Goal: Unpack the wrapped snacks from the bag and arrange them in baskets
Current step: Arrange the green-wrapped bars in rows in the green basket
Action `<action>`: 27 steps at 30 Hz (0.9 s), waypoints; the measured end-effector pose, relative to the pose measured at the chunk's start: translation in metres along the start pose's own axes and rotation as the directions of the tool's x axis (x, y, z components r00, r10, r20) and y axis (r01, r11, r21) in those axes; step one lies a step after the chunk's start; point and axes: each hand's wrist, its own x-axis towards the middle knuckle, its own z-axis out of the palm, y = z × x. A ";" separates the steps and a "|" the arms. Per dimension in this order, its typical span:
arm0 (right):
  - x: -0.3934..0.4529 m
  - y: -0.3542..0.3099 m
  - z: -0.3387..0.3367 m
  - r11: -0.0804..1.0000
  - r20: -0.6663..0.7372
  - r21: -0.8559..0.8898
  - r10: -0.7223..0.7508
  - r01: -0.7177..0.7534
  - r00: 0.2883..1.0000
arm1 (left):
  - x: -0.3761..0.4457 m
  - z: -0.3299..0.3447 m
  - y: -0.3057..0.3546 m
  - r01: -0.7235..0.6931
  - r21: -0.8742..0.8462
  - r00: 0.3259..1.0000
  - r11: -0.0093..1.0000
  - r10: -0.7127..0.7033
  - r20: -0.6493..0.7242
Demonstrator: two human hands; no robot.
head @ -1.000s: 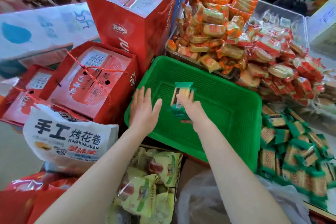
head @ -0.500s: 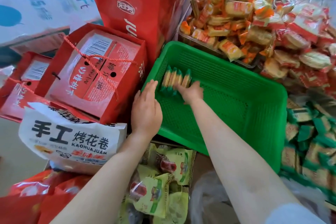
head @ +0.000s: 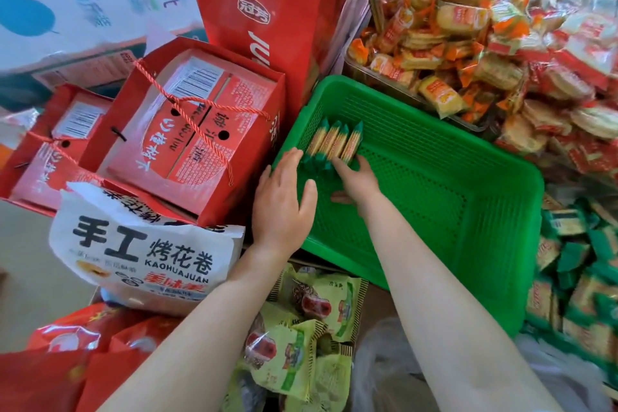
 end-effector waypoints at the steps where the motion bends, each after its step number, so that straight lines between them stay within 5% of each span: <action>1: -0.004 0.000 0.000 0.998 0.075 0.048 0.039 -0.043 0.996 | 0.000 0.000 0.000 0.003 -0.001 1.000 1.000 -0.003 -0.001; 5: -0.006 -0.012 0.010 0.962 0.180 0.273 -0.016 -0.034 0.984 | 0.000 0.000 0.000 0.008 0.002 1.000 1.000 -0.008 0.006; 15: -0.017 -0.005 -0.009 0.990 0.199 0.137 -0.047 0.020 0.979 | 0.001 0.000 -0.001 -0.008 0.051 0.999 0.999 0.006 0.032; 21: -0.050 0.009 -0.035 0.992 0.090 0.062 -0.117 0.112 0.989 | 0.002 -0.002 -0.004 -0.028 0.132 0.997 0.991 0.018 0.077; 27: -0.138 0.053 -0.133 0.936 -0.100 0.104 -0.326 0.335 0.940 | -0.037 0.018 0.047 -0.117 0.219 0.970 0.969 0.063 0.236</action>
